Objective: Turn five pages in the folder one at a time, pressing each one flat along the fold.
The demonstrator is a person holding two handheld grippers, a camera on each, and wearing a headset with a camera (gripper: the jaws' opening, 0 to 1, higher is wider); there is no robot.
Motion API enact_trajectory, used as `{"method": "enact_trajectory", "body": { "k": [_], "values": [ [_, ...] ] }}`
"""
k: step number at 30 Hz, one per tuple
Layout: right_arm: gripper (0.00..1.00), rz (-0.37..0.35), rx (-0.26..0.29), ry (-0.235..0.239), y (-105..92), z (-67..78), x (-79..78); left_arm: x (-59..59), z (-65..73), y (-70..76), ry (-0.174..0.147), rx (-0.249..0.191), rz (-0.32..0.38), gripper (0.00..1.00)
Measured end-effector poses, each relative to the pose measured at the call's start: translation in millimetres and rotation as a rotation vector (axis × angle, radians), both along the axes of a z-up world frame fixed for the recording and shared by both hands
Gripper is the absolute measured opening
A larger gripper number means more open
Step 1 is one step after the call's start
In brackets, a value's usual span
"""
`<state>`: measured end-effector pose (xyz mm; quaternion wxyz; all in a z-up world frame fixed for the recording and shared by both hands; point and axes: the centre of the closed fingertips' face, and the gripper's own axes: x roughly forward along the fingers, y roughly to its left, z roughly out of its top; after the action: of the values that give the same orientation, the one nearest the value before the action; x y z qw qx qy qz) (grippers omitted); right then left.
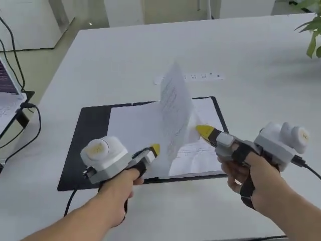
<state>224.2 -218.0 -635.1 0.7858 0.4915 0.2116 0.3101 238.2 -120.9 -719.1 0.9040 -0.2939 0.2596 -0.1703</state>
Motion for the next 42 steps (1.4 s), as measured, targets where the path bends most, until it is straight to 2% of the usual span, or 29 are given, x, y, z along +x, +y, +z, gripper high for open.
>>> {"method": "enact_trajectory", "body": {
  "k": [6,11,17,21,25,28,31,33,35,37,42],
  "values": [
    [0.00,0.078,-0.025,-0.029,50.9,7.8,-4.4,-11.9,2.8,42.1,-0.010,0.042,0.038,0.11],
    [0.00,0.111,-0.043,-0.026,77.8,3.3,-5.8,-18.5,3.5,69.4,-0.018,0.070,0.060,0.13],
    [0.00,0.150,-0.079,-0.010,108.8,-5.6,-12.3,-27.9,5.8,95.7,-0.031,0.104,0.074,0.14],
    [0.00,0.179,-0.112,0.000,125.1,-15.7,-13.1,-33.8,6.2,107.9,-0.041,0.135,0.070,0.15],
    [0.00,0.204,-0.147,0.021,140.7,-33.7,-8.0,-40.2,5.2,122.3,-0.044,0.152,0.072,0.15],
    [0.00,0.224,-0.187,0.036,152.4,-48.5,-4.7,-45.0,4.8,131.8,-0.051,0.190,0.064,0.16],
    [0.00,0.247,-0.249,0.056,164.9,-68.7,-2.1,-48.8,5.9,142.1,-0.053,0.206,0.066,0.16],
    [0.00,0.257,-0.266,0.072,171.1,-77.9,-1.1,-49.8,6.6,147.8,-0.057,0.219,0.064,0.16],
    [0.00,0.268,-0.291,0.080,178.7,-88.4,-0.2,-50.7,6.6,150.3,-0.056,0.230,0.058,0.16],
    [0.00,0.281,-0.328,0.099,184.4,-100.6,-0.5,-51.8,7.1,154.7,-0.062,0.260,0.046,0.16],
    [0.00,0.310,-0.381,0.132,198.2,-123.1,-2.9,-52.2,5.9,161.3,-0.067,0.282,0.036,0.16]
  ]
}}
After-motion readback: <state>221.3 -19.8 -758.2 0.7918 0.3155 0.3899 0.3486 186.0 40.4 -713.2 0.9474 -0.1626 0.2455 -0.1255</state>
